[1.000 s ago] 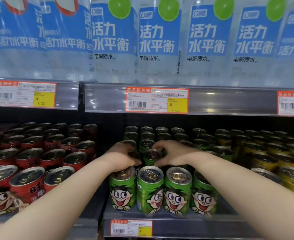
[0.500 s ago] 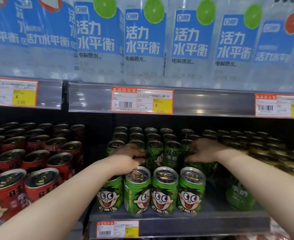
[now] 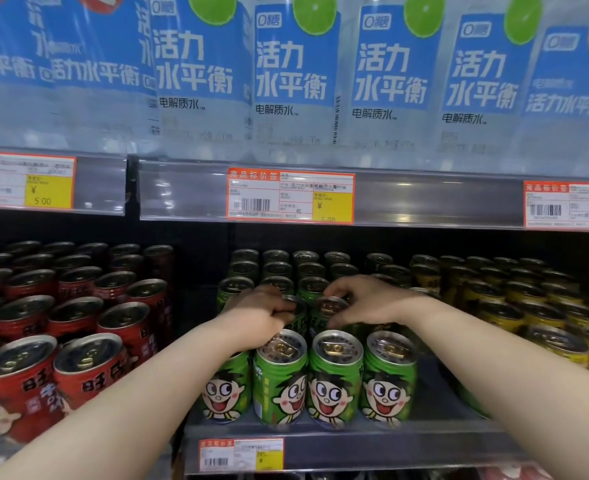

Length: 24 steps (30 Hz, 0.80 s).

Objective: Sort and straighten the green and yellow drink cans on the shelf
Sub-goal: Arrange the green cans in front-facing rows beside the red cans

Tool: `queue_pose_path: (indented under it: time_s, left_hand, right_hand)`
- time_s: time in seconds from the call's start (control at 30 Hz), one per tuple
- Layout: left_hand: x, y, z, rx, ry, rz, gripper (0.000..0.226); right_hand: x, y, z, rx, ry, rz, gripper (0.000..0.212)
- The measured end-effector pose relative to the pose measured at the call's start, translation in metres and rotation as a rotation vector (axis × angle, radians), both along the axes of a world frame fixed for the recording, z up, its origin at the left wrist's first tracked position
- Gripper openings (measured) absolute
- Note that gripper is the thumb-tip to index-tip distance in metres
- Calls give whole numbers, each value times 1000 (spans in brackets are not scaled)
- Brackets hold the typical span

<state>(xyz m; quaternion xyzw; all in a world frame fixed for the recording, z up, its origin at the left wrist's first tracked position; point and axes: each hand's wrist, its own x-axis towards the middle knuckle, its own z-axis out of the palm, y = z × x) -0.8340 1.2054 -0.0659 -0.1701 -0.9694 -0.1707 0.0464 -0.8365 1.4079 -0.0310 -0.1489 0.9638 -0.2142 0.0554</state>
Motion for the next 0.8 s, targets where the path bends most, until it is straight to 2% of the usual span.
queue_pose_path:
  time_s: [0.13, 0.27, 0.37, 0.47, 0.6, 0.7, 0.8]
  left_hand:
    - [-1, 1, -1, -2, 16, 0, 34]
    - [-3, 0, -3, -6, 19, 4, 34]
    - [-6, -1, -5, 4, 19, 5, 33]
    - [-6, -1, -6, 21, 10, 12, 33]
    - [-5, 0, -5, 25, 15, 12, 33]
    - [-4, 1, -4, 23, 23, 11, 33]
    - [-4, 1, -3, 20, 21, 13, 33]
  right_hand:
    - [0, -1, -5, -62, 35, -17, 63]
    - [4, 24, 7, -104, 72, -59, 51]
    - [-3, 61, 18, 67, 181, -229, 48]
    - [-11, 92, 8, 266, 63, -333, 57]
    - [-11, 105, -4, 216, -10, -373, 67]
    - [-4, 101, 4, 231, -59, -299, 78]
    - [2, 81, 6, 141, -116, -207, 73]
